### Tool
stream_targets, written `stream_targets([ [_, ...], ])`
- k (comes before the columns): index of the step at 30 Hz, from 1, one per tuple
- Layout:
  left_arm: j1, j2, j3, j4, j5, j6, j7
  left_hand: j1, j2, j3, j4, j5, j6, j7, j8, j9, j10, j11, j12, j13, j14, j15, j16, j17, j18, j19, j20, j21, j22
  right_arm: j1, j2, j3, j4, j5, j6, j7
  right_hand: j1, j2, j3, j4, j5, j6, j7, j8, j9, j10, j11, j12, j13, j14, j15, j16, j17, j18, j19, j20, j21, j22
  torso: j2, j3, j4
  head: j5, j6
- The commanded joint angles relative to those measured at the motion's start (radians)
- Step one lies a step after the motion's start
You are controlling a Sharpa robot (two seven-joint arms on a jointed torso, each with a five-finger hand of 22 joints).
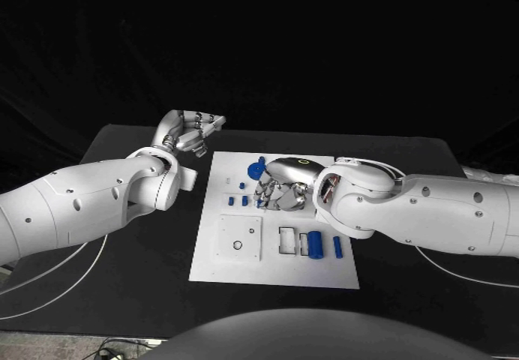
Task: Assemble the parts on the task board
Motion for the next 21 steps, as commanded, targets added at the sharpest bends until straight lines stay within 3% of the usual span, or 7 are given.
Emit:
stream_targets([
  [1, -0.001, 0.003, 0.001, -0.001, -0.003, 0.011, 0.011, 0.004, 0.009, -0.006, 0.002, 0.007, -0.006, 0.002, 0.000, 0.000, -0.005, 0.003, -0.001, 0.001, -0.006, 0.003, -0.006, -0.001, -0.008, -0.005, -0.001, -0.005, 0.035, -0.009, 0.009, 0.000, -0.007, -0.022, 0.032, 0.017, 0.004, 0.001, 0.006, 0.000, 0.004, 0.005, 0.004, -0.001, 0.001, -0.001, 0.007, -0.003, -0.002, 0.102, 0.007, 0.004, 0.263, -0.007, 0.105, 0.008, 0.004, 0.263, 0.002, 0.0004, -0.0009, 0.001, 0.000],
  [21, -0.002, 0.006, 0.001, -0.004, -0.004, 0.014, 0.011, 0.005, 0.011, -0.008, 0.002, 0.007, -0.007, 0.002, 0.000, 0.000, -0.005, 0.003, -0.001, 0.001, -0.007, 0.003, -0.006, -0.001, -0.008, -0.006, -0.001, -0.007, 0.034, -0.063, 0.074, -0.002, -0.064, -0.115, 0.060, 0.034, 0.004, 0.002, 0.010, -0.001, 0.002, 0.001, 0.006, -0.005, 0.000, -0.007, 0.010, -0.004, -0.002, 0.102, 0.010, 0.004, 0.263, -0.007, 0.105, 0.011, 0.004, 0.263, 0.002, 0.0001, 0.0002, 0.001, 0.000],
])
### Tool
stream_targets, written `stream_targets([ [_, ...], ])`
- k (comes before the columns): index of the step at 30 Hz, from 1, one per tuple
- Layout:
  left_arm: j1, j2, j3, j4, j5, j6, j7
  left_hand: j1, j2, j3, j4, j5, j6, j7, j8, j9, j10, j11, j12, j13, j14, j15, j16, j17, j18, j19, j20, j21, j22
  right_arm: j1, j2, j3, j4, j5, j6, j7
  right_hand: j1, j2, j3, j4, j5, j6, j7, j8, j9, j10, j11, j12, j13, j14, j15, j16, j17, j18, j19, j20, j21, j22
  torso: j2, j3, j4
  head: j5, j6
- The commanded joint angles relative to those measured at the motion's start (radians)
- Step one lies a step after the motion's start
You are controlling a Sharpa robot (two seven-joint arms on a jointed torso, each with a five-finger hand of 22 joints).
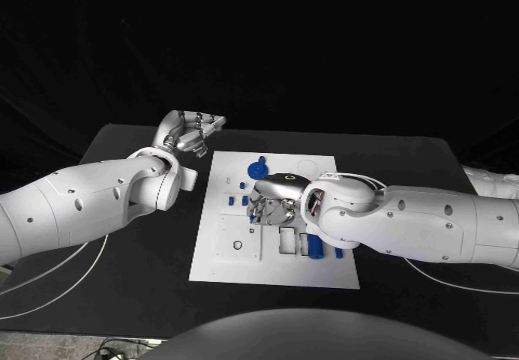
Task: Assemble the parts on the task board
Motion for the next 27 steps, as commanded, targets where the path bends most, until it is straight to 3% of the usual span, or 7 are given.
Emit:
stream_targets([
  [1, 0.000, 0.001, 0.001, 0.003, -0.003, 0.013, 0.011, 0.001, 0.007, -0.005, -0.001, 0.007, -0.007, 0.002, 0.000, 0.000, -0.005, 0.003, -0.001, 0.001, -0.007, 0.003, -0.006, -0.001, -0.008, -0.006, -0.001, -0.003, 0.034, -0.004, 0.007, 0.000, -0.008, -0.060, 0.028, 0.014, 0.004, 0.002, 0.008, 0.002, 0.003, 0.004, 0.004, -0.001, 0.001, -0.004, 0.007, -0.004, -0.001, 0.106, 0.007, 0.004, 0.263, -0.007, 0.104, 0.011, 0.004, 0.263, -0.001, -0.0005, 0.0000, 0.001, 0.000],
  [27, 0.000, -0.002, 0.001, 0.007, -0.003, 0.010, 0.012, 0.001, 0.007, -0.005, -0.001, 0.007, -0.007, 0.002, 0.000, 0.000, -0.005, 0.003, -0.001, 0.001, -0.007, 0.003, -0.006, -0.001, -0.008, -0.006, -0.001, -0.003, 0.034, -0.024, 0.032, 0.000, -0.044, -0.069, 0.039, 0.020, 0.002, 0.002, 0.009, 0.002, 0.000, 0.002, 0.005, -0.003, 0.000, -0.008, 0.009, -0.004, -0.001, 0.106, 0.008, 0.004, 0.263, -0.007, 0.104, 0.012, 0.004, 0.263, -0.001, -0.0003, -0.0007, 0.002, 0.000],
])
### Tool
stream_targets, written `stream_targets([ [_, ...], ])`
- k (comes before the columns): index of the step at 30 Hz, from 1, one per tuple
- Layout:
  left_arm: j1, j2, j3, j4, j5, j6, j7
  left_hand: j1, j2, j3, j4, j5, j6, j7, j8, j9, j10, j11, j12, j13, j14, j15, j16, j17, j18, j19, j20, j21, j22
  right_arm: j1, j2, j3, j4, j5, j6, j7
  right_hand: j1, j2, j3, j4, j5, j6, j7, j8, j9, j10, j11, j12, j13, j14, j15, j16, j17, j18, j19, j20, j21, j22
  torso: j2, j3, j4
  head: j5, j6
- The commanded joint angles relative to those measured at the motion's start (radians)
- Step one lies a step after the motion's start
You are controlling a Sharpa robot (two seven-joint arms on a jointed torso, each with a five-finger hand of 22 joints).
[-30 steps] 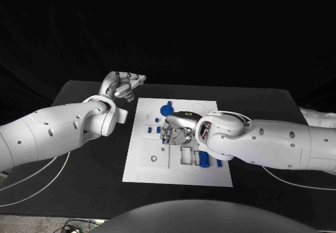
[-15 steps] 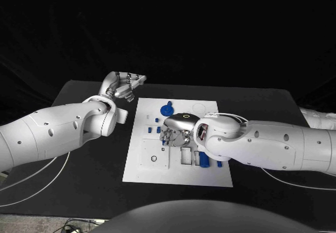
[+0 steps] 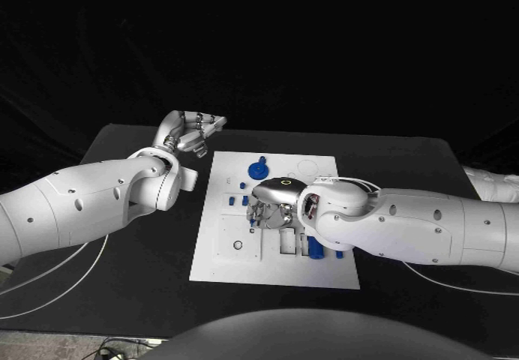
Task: Assemble the parts on the task board
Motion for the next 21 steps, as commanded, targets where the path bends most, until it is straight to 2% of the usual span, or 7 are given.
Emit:
stream_targets([
  [1, 0.000, 0.001, 0.001, 0.003, -0.003, 0.010, 0.012, 0.001, 0.007, -0.005, -0.001, 0.007, -0.007, 0.002, 0.000, 0.000, -0.005, 0.003, -0.001, 0.001, -0.007, 0.003, -0.006, -0.001, -0.008, -0.006, -0.001, -0.003, 0.034, -0.002, 0.003, 0.000, -0.002, -0.013, 0.018, 0.011, 0.001, 0.002, 0.007, 0.000, 0.001, 0.004, 0.001, 0.006, 0.001, -0.004, 0.005, -0.004, -0.001, 0.106, 0.009, 0.004, 0.263, -0.007, 0.105, 0.006, 0.004, 0.264, 0.000, -0.0003, -0.0007, -0.001, 0.000],
  [21, 0.000, -0.002, 0.001, 0.006, -0.003, 0.009, 0.012, 0.002, 0.009, -0.007, -0.001, 0.007, -0.007, 0.002, 0.000, 0.000, -0.005, 0.003, -0.001, 0.002, -0.007, 0.003, -0.007, -0.001, -0.008, -0.005, -0.001, -0.002, 0.035, -0.010, 0.015, -0.001, -0.019, -0.013, 0.032, 0.009, 0.000, 0.002, 0.007, 0.000, 0.000, 0.003, 0.001, 0.005, 0.000, -0.005, 0.006, -0.004, -0.001, 0.106, 0.009, 0.004, 0.263, -0.007, 0.105, 0.006, 0.004, 0.264, 0.000, -0.0003, -0.0004, -0.002, 0.000],
])
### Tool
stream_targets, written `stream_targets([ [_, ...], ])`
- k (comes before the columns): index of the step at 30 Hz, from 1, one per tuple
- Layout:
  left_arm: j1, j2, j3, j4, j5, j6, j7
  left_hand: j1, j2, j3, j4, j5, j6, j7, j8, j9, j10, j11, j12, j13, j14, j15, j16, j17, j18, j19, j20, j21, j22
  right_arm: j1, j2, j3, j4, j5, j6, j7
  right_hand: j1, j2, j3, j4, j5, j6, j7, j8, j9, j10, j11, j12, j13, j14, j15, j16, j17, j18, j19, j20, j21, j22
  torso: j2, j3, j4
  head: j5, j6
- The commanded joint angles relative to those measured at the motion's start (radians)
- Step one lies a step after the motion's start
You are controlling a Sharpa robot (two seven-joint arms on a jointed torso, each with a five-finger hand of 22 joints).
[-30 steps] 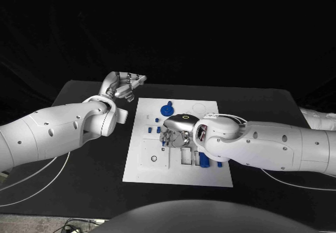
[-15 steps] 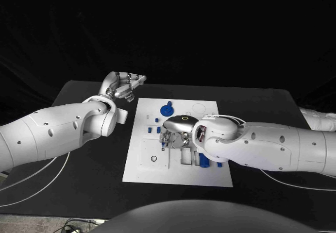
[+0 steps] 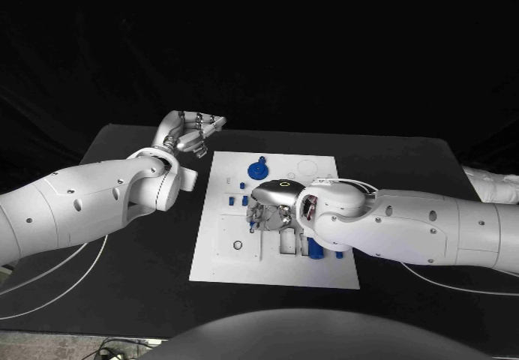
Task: Assemble the parts on the task board
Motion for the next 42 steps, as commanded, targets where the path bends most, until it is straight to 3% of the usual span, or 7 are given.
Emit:
stream_targets([
  [1, 0.000, 0.001, 0.001, 0.003, -0.003, 0.009, 0.012, 0.002, 0.010, -0.008, -0.001, 0.007, -0.008, 0.003, 0.000, 0.000, -0.006, 0.003, -0.001, 0.002, -0.007, 0.003, -0.007, -0.001, -0.008, -0.005, -0.001, -0.002, 0.036, -0.001, 0.002, 0.000, 0.000, -0.012, 0.022, 0.005, 0.000, 0.002, 0.007, 0.000, 0.002, 0.005, 0.000, 0.002, 0.001, -0.002, 0.002, -0.004, -0.001, 0.106, 0.009, 0.004, 0.263, -0.007, 0.105, 0.006, 0.004, 0.263, 0.000, -0.0002, 0.0003, -0.001, 0.000],
  [42, 0.000, 0.001, 0.001, 0.003, -0.003, 0.011, 0.012, 0.002, 0.010, -0.008, -0.001, 0.007, -0.008, 0.003, 0.000, 0.000, -0.006, 0.003, -0.001, 0.002, -0.007, 0.003, -0.007, -0.001, -0.008, -0.005, -0.001, -0.002, 0.036, -0.009, 0.013, -0.001, -0.004, -0.064, 0.044, -0.010, -0.001, 0.002, 0.009, 0.000, 0.000, 0.002, 0.001, -0.001, 0.000, -0.006, 0.003, -0.004, -0.001, 0.106, 0.010, 0.004, 0.263, -0.007, 0.105, 0.008, 0.004, 0.263, 0.000, 0.0003, -0.0001, -0.006, 0.000],
])
